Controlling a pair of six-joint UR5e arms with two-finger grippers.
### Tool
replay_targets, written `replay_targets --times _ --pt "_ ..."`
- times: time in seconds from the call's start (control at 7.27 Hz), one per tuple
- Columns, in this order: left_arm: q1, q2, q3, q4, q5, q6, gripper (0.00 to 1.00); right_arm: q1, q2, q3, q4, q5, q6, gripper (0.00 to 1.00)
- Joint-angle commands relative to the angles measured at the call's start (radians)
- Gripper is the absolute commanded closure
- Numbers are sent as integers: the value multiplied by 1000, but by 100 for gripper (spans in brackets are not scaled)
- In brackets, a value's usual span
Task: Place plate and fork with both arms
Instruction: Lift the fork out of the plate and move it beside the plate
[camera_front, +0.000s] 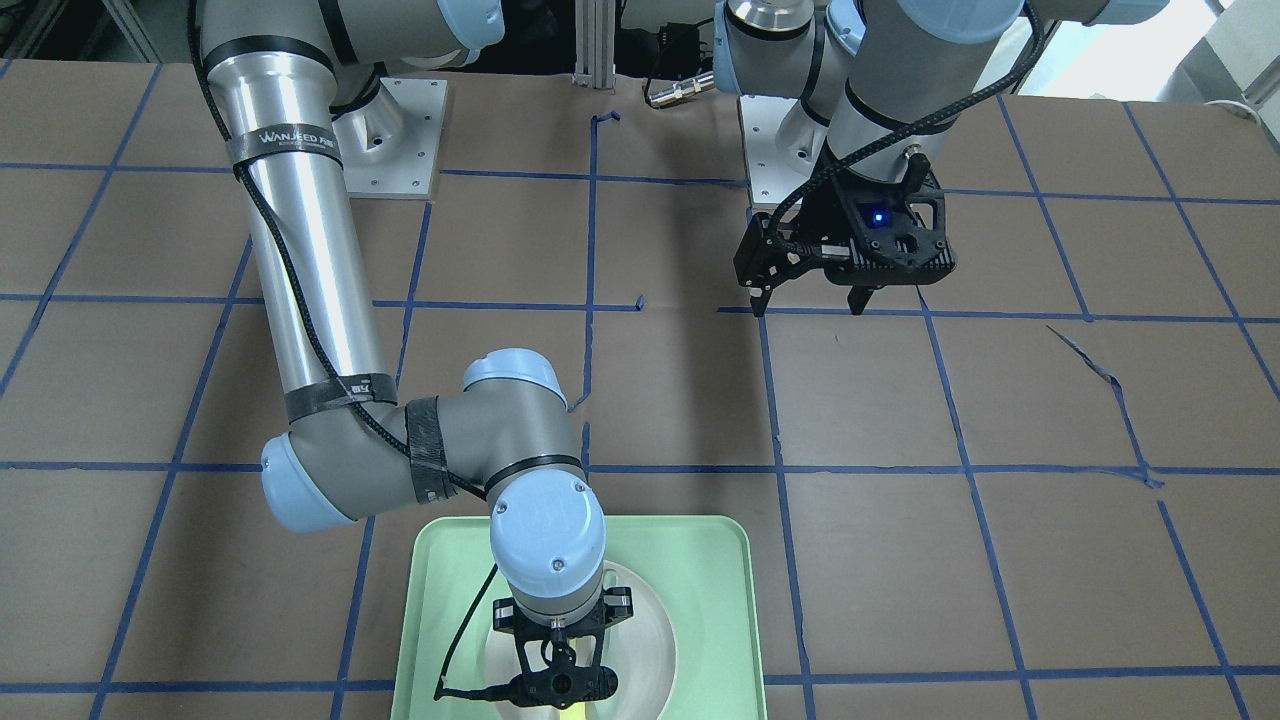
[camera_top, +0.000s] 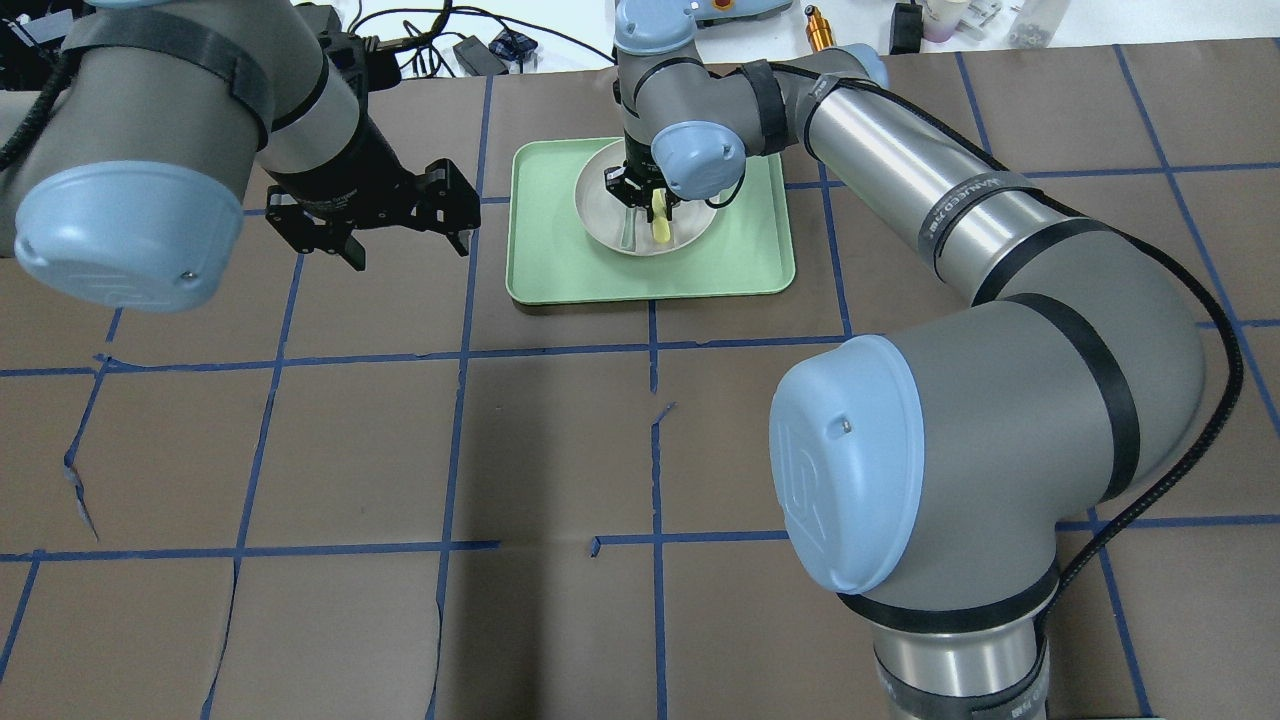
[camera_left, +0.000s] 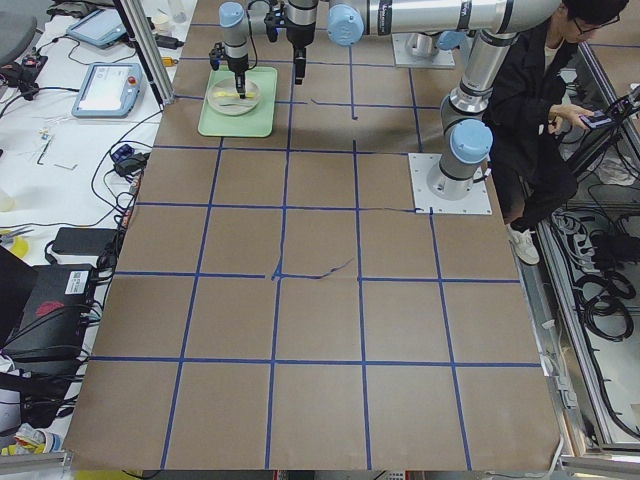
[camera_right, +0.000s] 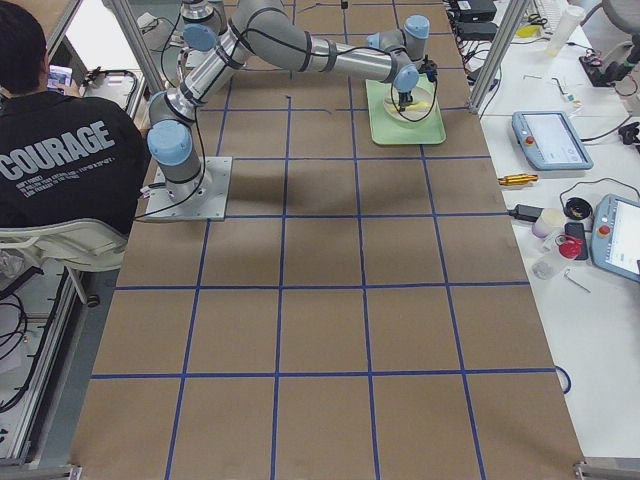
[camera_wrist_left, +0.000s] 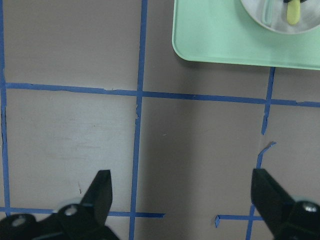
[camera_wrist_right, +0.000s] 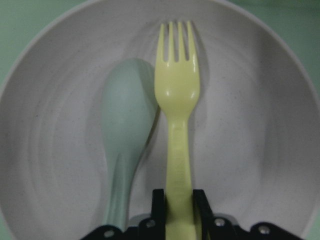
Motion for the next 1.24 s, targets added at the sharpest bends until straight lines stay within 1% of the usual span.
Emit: replay_targets --times 0.0,0.14,0.41,0.83,0.96,1.1 --pt "0 0 0 0 0 1 0 -37 -67 13 8 -16 -8 80" --pt "0 0 0 0 0 1 0 -84 -86 28 37 -24 -13 80" --pt "-2 -2 -2 0 -2 1 0 -124 -88 92 41 -30 -46 81" --pt "-2 -3 0 0 -2 1 0 -125 -83 164 22 -41 -54 83" --pt "-2 -3 0 0 -2 1 0 -126 -86 192 -32 -41 -54 69" --pt "-2 -3 0 0 -2 1 0 -126 -95 197 -52 -41 -56 1"
